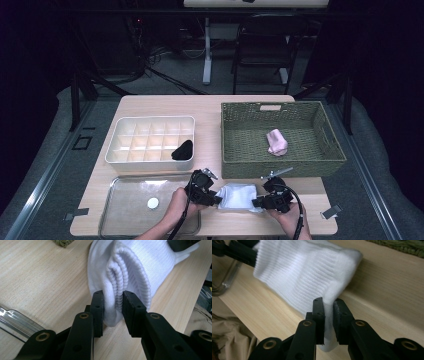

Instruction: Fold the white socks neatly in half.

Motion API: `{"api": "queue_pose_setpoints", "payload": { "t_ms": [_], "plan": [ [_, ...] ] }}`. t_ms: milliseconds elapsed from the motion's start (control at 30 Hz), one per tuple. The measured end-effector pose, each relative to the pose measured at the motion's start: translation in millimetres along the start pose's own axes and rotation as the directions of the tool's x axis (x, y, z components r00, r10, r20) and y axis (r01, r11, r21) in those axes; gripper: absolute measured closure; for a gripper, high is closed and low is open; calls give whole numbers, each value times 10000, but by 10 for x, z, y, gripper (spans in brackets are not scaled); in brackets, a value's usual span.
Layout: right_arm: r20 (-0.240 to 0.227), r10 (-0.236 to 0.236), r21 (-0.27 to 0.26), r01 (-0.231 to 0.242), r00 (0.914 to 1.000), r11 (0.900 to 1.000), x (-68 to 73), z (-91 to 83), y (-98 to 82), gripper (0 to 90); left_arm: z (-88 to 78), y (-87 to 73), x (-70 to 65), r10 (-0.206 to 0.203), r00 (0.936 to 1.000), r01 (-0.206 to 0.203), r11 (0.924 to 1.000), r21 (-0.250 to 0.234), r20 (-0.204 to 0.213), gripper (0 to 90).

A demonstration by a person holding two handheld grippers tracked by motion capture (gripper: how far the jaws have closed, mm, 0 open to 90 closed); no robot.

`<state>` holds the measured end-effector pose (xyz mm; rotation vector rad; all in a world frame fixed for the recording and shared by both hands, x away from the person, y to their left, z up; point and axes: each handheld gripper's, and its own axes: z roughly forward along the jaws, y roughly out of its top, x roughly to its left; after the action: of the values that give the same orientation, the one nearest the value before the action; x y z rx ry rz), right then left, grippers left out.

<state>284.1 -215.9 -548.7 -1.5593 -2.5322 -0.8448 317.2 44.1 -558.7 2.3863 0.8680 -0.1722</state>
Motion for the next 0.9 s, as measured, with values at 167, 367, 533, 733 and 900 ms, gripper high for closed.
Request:
{"api": "queue_pose_setpoints", "payload": {
  "t_ms": [167, 367, 533, 733, 900],
  "plan": [
    [-172, -128, -277, 124, 9998, 9995, 34, -89, 3, 809, 2, -6, 12, -32, 10000, 33, 10000, -47, 81, 714],
    [-410, -493, -543, 470, 9979, 9974, 105, -150, 18, 808, 4, -8, 36, -168, 9996, 170, 9998, -100, 223, 714],
    [-472, -882, -878, 838, 9950, 9926, 215, -193, 32, 808, 5, -7, 24, -177, 9998, 178, 9998, -100, 98, 716],
    [-717, -1342, -1067, 1262, 9884, 9863, 323, -189, 67, 807, 7, -10, 22, -192, 9994, 197, 9996, -179, 281, 716],
    [-826, -1625, -1143, 1526, 9832, 9816, 400, -128, 97, 805, 18, -5, 14, -155, 9995, 161, 9996, -224, 265, 716]
  ]
}}
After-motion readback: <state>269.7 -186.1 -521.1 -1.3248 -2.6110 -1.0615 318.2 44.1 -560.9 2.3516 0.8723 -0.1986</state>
